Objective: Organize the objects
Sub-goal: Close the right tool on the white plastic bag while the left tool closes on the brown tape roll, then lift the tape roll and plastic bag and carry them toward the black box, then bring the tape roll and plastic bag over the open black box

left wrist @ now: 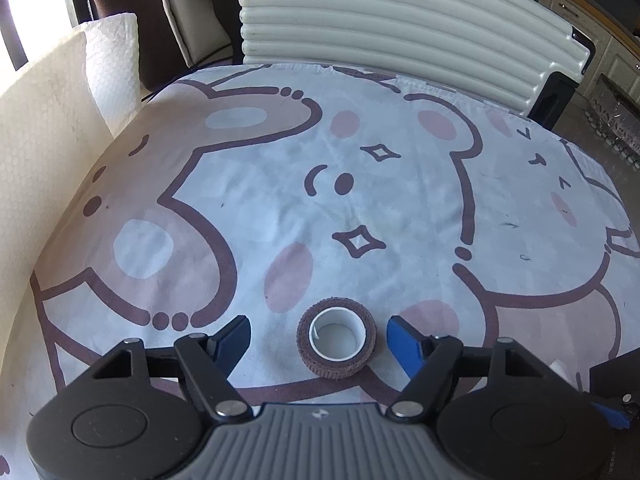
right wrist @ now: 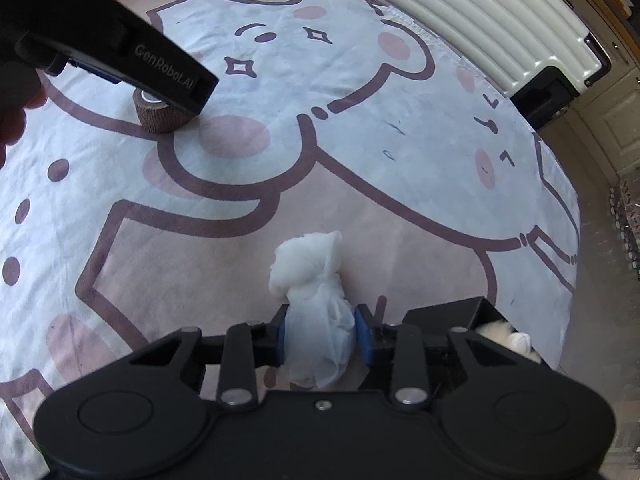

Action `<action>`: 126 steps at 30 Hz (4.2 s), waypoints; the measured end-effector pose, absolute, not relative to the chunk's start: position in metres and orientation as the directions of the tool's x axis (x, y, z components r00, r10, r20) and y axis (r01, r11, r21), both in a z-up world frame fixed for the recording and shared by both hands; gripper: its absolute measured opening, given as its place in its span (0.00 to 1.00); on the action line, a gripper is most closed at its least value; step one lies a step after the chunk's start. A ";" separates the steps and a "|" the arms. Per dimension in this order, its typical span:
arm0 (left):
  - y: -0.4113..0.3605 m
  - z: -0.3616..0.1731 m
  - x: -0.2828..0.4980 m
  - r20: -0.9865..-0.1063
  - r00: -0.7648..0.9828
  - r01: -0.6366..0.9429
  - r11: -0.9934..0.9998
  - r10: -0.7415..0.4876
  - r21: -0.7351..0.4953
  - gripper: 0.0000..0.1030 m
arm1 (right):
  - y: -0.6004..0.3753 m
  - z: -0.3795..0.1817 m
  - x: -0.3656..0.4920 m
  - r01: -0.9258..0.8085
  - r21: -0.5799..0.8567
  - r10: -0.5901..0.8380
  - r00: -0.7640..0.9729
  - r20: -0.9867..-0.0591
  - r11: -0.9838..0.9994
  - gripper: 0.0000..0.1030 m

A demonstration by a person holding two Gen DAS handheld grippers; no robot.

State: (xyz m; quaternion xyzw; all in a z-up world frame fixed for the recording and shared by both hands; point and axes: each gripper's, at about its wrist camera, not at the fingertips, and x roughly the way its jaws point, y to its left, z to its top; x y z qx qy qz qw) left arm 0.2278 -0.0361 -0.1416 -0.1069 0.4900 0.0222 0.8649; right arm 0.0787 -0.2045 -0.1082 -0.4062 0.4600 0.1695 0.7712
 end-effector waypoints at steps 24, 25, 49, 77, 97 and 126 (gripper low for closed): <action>-0.037 -0.132 0.224 -0.860 0.503 -0.147 0.971 -0.090 -0.188 0.42 | -0.218 -0.080 0.084 -0.562 -0.360 -0.025 0.516 -0.856 0.745 0.30; -0.036 -0.130 0.223 -0.858 0.506 -0.146 0.971 -0.090 -0.188 0.42 | -0.218 -0.078 0.083 -0.559 -0.359 -0.022 0.519 -0.854 0.747 0.30; -0.039 -0.063 0.169 -0.802 0.591 -0.090 0.982 -0.080 -0.165 0.42 | -0.238 -0.018 0.046 -0.439 -0.296 0.043 0.615 -0.787 0.849 0.30; -0.040 -0.025 0.124 -0.767 0.638 -0.073 0.986 -0.069 -0.149 0.42 | -0.253 0.022 0.008 -0.410 -0.234 0.111 0.661 -0.742 0.882 0.31; -0.103 -0.012 0.121 -0.746 0.640 0.054 0.980 -0.183 -0.194 0.42 | -0.317 0.047 0.008 -0.306 -0.259 0.035 0.705 -0.709 0.916 0.31; -0.185 0.005 0.105 -0.723 0.598 0.245 0.938 -0.346 -0.246 0.42 | -0.394 0.066 -0.005 -0.159 -0.276 -0.068 0.745 -0.664 0.948 0.31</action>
